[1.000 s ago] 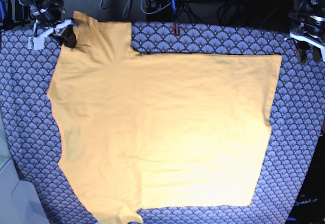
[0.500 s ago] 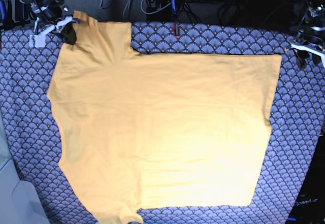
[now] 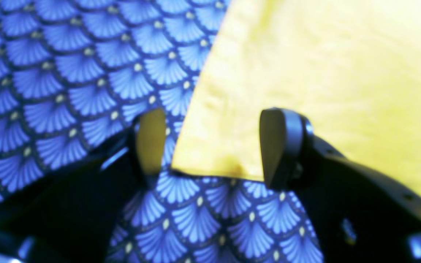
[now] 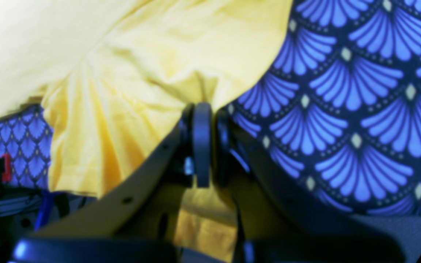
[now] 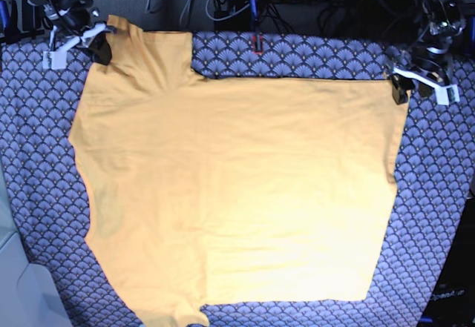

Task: Fold the T-shirt properly
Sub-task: 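Move the left gripper to the shirt's side edge and grasp it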

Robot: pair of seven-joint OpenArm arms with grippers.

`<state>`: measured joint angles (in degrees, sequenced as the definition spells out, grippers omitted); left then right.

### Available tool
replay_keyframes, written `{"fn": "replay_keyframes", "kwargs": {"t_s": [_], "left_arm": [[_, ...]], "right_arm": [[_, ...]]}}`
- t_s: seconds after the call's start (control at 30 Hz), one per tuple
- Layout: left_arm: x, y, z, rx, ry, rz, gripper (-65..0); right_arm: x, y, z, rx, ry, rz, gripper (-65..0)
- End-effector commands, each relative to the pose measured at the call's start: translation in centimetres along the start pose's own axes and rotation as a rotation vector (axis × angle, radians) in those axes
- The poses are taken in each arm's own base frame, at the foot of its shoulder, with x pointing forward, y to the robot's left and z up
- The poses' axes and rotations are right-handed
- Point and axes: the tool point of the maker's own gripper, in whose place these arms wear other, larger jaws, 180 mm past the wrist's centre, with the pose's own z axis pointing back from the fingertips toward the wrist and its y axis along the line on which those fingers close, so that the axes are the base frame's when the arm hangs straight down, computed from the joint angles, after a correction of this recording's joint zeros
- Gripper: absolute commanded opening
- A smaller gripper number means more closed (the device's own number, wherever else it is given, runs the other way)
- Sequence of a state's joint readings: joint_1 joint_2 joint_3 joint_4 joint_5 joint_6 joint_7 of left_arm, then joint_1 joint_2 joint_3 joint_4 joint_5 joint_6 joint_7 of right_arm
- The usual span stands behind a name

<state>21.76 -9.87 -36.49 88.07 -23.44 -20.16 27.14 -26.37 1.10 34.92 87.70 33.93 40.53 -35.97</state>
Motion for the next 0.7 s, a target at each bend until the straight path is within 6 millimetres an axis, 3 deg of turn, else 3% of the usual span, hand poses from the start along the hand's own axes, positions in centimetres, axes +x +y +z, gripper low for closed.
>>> {"fn": "replay_keyframes", "kwargs": {"t_s": [0.0,0.47,0.57,0.67], "left_arm": [[0.9,0.4,0.0,0.004,-0.029,-0.006,-25.6],[-1.9,0.5,-0.7,0.005,0.031,0.05,-26.3],[-2.1,0.5,-0.7,0.004,0.035,0.053,-35.0],[-2.4,0.5,-0.6,0.005,0.042,0.052,-50.4]], "right_arm": [[-2.7,-1.0,0.5,-0.045,0.131,0.029,-63.6],[-2.9,-1.3,0.5,-0.049,0.174,0.042,-63.6],[-2.9,-1.3,0.5,-0.049,0.174,0.042,-63.6],[-2.9,-1.3,0.5,-0.049,0.174,0.042,-63.6]]}}
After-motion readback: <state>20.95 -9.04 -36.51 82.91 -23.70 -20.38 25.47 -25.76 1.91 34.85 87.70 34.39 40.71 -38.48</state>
